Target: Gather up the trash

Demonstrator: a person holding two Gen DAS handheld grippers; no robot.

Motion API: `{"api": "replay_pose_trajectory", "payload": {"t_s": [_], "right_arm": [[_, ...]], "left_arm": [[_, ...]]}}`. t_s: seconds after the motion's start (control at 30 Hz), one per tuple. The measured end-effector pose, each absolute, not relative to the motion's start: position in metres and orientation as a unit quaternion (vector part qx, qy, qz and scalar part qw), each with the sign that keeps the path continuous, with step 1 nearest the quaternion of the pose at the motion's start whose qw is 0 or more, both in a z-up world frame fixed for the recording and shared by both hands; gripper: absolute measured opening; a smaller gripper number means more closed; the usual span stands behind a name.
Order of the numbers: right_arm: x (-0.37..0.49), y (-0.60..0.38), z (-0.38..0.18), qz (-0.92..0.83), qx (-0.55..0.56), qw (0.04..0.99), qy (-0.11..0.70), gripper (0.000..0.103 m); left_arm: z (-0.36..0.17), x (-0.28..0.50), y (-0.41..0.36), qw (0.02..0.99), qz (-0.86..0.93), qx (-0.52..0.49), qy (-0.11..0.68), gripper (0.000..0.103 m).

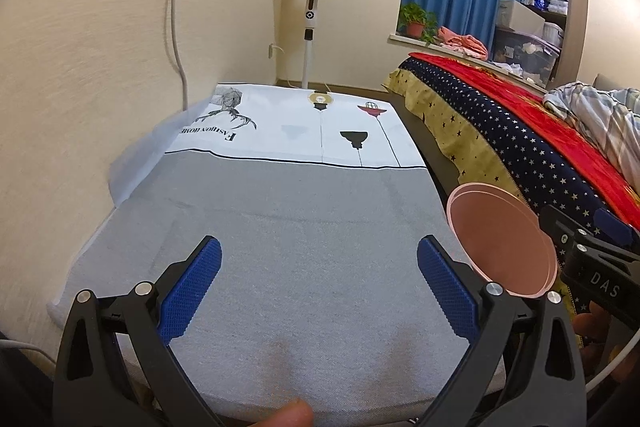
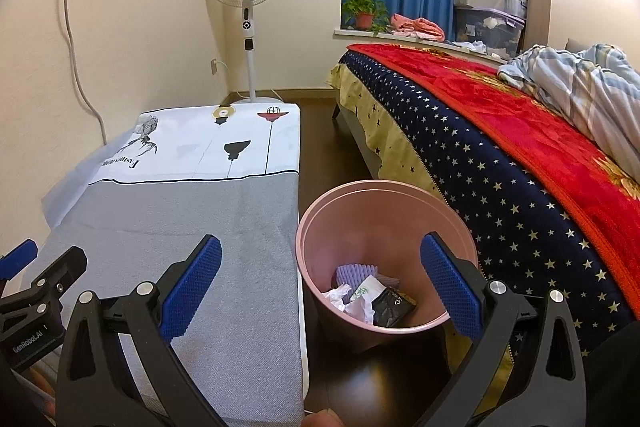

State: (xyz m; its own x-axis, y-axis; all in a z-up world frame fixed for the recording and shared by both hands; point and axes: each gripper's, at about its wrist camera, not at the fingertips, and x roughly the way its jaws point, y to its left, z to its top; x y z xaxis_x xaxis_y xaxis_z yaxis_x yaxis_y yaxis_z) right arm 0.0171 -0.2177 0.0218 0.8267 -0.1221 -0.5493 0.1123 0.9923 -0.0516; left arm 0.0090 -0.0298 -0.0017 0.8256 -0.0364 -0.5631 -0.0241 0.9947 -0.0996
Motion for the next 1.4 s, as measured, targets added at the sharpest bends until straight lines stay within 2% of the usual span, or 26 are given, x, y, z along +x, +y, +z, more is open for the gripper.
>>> {"api": "replay_pose_trajectory", "payload": {"t_s": [1.4], "right_arm": [[0.0151,-0.2156,0.0217,-0.061,-0.012,0.955,0.289,0.098]], "left_arm": [[0.0010,0.0088,-0.0304,0.955,-0.006,-0.054,0.291,0.095]]}}
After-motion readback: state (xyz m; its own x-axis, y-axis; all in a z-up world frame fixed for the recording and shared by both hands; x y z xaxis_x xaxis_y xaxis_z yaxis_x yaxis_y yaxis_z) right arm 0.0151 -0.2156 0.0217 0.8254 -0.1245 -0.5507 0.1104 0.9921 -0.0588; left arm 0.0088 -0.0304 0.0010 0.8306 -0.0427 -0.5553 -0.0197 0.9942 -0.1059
